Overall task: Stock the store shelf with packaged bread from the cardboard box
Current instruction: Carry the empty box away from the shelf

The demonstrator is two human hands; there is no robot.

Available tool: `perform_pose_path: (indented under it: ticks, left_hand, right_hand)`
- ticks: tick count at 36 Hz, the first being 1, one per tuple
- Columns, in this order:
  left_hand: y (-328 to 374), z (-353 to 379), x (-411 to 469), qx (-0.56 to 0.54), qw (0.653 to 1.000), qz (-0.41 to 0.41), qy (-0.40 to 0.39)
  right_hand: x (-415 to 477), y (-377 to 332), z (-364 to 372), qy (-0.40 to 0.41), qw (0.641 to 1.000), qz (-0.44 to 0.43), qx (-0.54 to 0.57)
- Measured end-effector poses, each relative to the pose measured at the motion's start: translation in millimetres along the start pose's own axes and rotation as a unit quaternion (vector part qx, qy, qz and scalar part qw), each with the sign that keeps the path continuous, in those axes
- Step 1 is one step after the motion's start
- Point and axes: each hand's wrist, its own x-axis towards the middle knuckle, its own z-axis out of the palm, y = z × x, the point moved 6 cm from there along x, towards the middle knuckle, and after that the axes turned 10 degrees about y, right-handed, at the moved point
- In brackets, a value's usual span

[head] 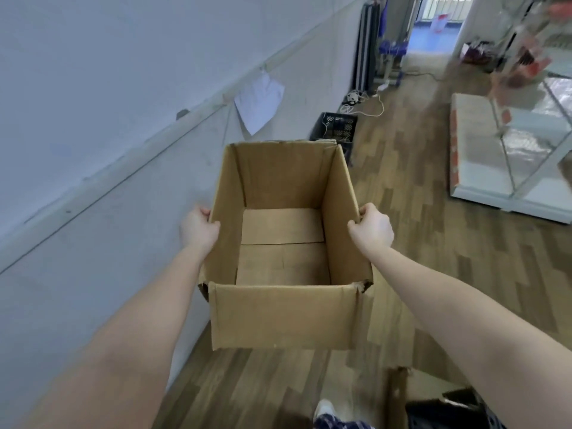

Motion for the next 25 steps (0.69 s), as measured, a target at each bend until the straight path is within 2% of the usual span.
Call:
perform_pose_path:
  ticks: [9,16,25]
  left_hand:
    - [26.6,51.7,91.4,0.001,1.0,0.002,0.001]
    - [39.1,100.6,184.0,0.015,0.999,0.03,-0.035]
    - [36.5,155.2,319.1,-0.024,0.995,0.046,-0.085]
  right_hand:
    - [98.5,-39.3,47.8,-0.004,1.0,-0.016,-0.009]
    - [156.1,-65.3,100.5,0.006,1.0,0.014,-0.019]
    - [223.1,-128.5,159.5,0.037,0.998,0.041,-0.031]
